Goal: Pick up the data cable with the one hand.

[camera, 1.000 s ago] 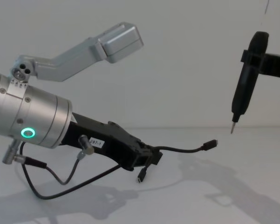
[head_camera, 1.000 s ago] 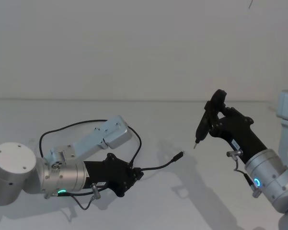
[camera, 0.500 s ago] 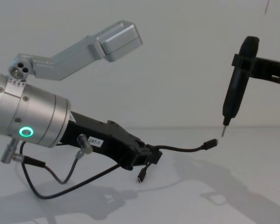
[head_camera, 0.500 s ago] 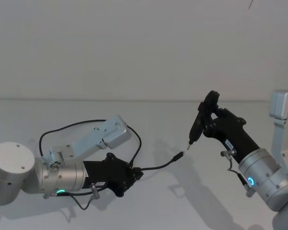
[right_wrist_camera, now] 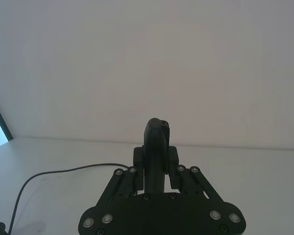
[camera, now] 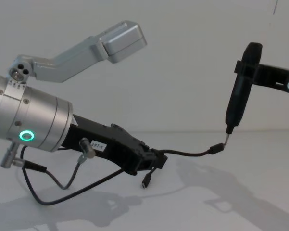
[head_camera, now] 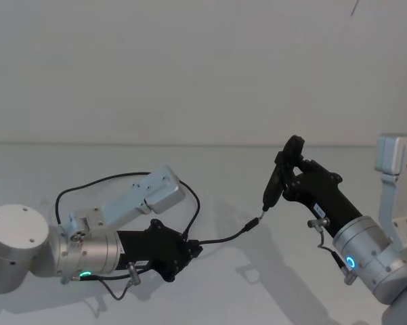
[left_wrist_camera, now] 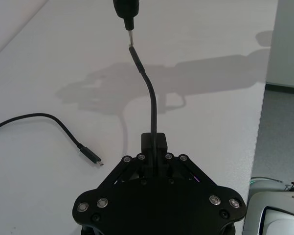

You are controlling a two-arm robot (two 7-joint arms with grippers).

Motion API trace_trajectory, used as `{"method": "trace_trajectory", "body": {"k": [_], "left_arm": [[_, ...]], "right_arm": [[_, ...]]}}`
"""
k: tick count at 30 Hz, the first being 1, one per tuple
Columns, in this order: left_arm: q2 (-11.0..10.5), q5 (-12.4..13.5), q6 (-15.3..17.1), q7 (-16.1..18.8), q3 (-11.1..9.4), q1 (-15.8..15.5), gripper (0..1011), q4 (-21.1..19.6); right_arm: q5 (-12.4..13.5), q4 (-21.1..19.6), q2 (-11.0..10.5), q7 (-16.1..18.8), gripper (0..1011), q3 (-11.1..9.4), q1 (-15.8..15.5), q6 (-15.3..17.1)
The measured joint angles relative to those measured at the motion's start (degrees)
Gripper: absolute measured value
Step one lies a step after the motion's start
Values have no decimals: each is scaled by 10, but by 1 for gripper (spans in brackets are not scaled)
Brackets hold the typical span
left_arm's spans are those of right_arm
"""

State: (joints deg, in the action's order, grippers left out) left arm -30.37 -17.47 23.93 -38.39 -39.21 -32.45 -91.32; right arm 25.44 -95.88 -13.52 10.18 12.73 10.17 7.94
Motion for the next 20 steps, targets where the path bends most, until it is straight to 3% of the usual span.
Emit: {"method": "trace_trajectory", "body": {"k": [20], "left_arm": [[0,0,0,0,0,0,37,0]], "right_arm": [[0,6,-1,3,279,3,1,-5]]}}
